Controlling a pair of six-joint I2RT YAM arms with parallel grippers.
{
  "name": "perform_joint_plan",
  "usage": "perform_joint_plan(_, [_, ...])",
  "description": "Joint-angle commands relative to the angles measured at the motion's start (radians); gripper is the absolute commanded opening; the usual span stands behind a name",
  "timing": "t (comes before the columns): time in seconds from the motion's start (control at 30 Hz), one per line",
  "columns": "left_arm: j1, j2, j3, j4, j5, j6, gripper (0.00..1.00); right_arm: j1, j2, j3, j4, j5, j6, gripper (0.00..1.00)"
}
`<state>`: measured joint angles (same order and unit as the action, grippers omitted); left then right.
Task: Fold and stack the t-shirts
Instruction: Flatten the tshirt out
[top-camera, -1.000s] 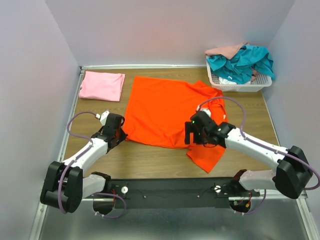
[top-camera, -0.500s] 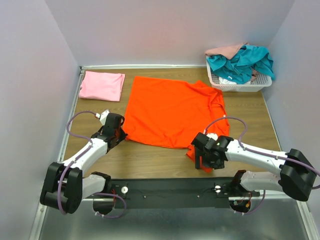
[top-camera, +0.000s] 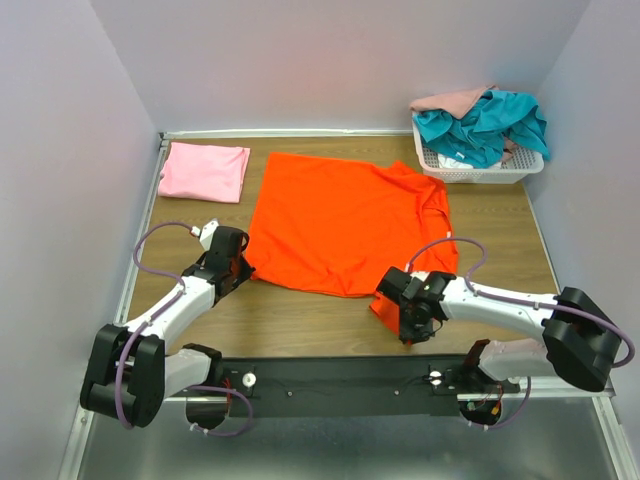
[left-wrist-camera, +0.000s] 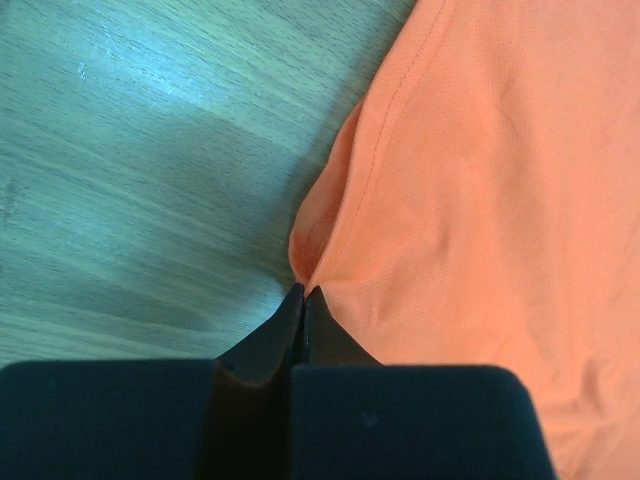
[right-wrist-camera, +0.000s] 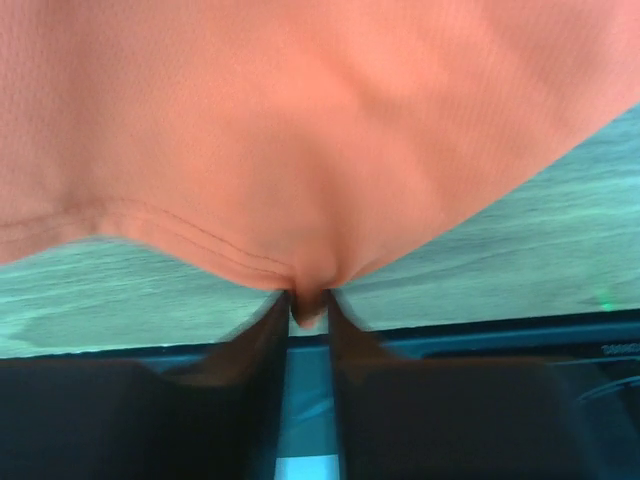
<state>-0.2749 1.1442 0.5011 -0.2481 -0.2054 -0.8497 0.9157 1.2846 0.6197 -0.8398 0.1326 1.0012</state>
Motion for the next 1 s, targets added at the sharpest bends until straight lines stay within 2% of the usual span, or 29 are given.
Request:
perform_joint_plan(0.0, [0.006,-0.024,0.027,0.010,-0.031,0.012,0.00,0.006,0.038,-0.045,0.008,0.106,0.053,0.13])
perform_joint_plan(0.07, [0.006,-0.021,0.031,0.010,-0.031,0.017,0.00,0.005,0.042,-0.031,0.008,0.130,0.051,0.12])
perform_joint_plan(0.13, [0.006,-0.020,0.039,0.010,-0.031,0.020,0.00,0.005,0.051,-0.012,0.008,0.166,0.050,0.01])
perform_joint_plan(0.17, [0.006,-0.018,0.046,0.009,-0.031,0.023,0.00,-0.006,0.058,0.001,0.007,0.186,0.042,0.00])
perform_joint_plan(0.37, [0.006,-0.018,0.099,0.006,-0.037,0.032,0.00,-0.090,0.050,0.107,0.024,0.291,-0.047,0.00])
perform_joint_plan(0.47, [0.006,0.006,0.166,0.024,-0.038,0.050,0.00,-0.217,0.032,0.194,0.092,0.349,-0.125,0.01])
perform_joint_plan(0.6, [0.006,0.087,0.351,0.033,-0.065,0.072,0.00,-0.430,0.022,0.322,0.284,0.296,-0.323,0.01])
perform_joint_plan(0.77, [0.008,0.179,0.598,-0.038,-0.123,0.087,0.00,-0.505,0.100,0.575,0.326,0.312,-0.456,0.00])
perform_joint_plan(0.9, [0.008,0.155,0.775,-0.074,-0.160,0.115,0.00,-0.548,0.072,0.734,0.324,0.311,-0.518,0.00])
perform_joint_plan(0.97, [0.008,0.109,0.810,-0.062,-0.166,0.132,0.00,-0.549,0.044,0.813,0.326,0.318,-0.545,0.00])
